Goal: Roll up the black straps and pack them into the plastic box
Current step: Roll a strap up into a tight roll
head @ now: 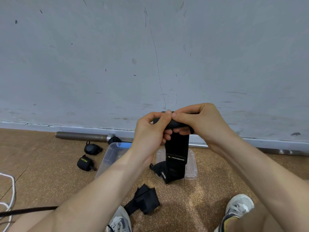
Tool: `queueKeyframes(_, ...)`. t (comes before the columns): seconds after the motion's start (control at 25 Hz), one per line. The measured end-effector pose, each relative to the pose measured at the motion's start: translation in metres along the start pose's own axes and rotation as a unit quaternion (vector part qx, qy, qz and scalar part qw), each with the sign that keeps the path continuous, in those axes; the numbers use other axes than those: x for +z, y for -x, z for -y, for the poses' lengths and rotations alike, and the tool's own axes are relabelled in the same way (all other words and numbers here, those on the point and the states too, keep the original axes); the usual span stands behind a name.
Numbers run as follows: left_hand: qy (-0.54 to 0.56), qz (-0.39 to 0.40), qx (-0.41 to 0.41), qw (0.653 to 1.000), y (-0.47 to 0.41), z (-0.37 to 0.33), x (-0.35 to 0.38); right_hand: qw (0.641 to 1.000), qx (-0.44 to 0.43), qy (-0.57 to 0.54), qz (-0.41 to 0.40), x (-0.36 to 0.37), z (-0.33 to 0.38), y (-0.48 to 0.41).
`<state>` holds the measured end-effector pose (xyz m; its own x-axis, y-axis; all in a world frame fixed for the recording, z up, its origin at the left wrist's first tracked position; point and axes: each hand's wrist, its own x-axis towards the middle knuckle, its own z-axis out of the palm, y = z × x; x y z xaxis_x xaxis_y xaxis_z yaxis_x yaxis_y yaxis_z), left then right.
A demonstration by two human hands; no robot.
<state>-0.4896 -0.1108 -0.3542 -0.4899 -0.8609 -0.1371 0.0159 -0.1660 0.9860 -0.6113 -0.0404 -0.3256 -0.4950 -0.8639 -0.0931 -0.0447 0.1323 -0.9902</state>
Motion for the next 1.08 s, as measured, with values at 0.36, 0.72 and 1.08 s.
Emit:
queueKeyframes(0.36,-0.09,0.083,0.101,0.987,0.004,-0.018,-0.008,0.988,0.086,-0.125,0.032,-0.017,0.01,-0.006)
queueKeyframes(0.72,-0.171,0.047,0.136,0.975,-0.006,-0.011,-0.011,0.997,-0.009,0.015,0.077,-0.022,0.007,-0.002)
queueKeyframes(1.08,0.036,0.128,-0.038,0.99,0.0,-0.015,-0.002,0.997,-0.061,0.047,-0.011,-0.016,0.013,-0.001)
